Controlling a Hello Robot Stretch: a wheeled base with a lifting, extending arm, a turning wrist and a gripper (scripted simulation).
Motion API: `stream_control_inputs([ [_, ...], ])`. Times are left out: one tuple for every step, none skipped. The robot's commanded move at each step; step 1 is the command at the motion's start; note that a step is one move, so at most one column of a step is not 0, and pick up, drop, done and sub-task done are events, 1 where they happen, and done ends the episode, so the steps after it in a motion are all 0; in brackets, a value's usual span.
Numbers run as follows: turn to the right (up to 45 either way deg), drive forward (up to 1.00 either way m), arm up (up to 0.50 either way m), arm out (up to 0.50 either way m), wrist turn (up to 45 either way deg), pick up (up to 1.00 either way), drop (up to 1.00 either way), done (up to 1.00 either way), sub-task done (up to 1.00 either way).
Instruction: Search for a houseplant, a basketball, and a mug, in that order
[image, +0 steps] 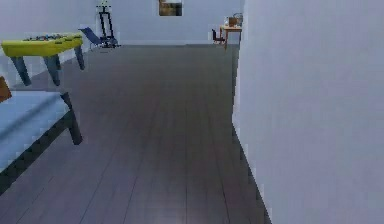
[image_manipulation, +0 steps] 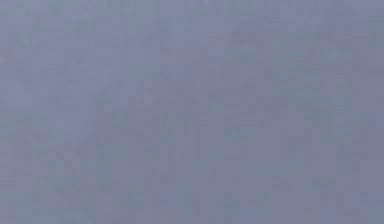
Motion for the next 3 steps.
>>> stream_control_inputs([
  [0.0, 1.0, 0.0, 0.0, 0.0, 0.0, 0.0, 0.0, 0.0],
  [0.0, 1.0, 0.0, 0.0, 0.0, 0.0, 0.0, 0.0, 0.0],
  [0.0, 0.7, 0.0, 0.0, 0.0, 0.0, 0.0, 0.0, 0.0],
])
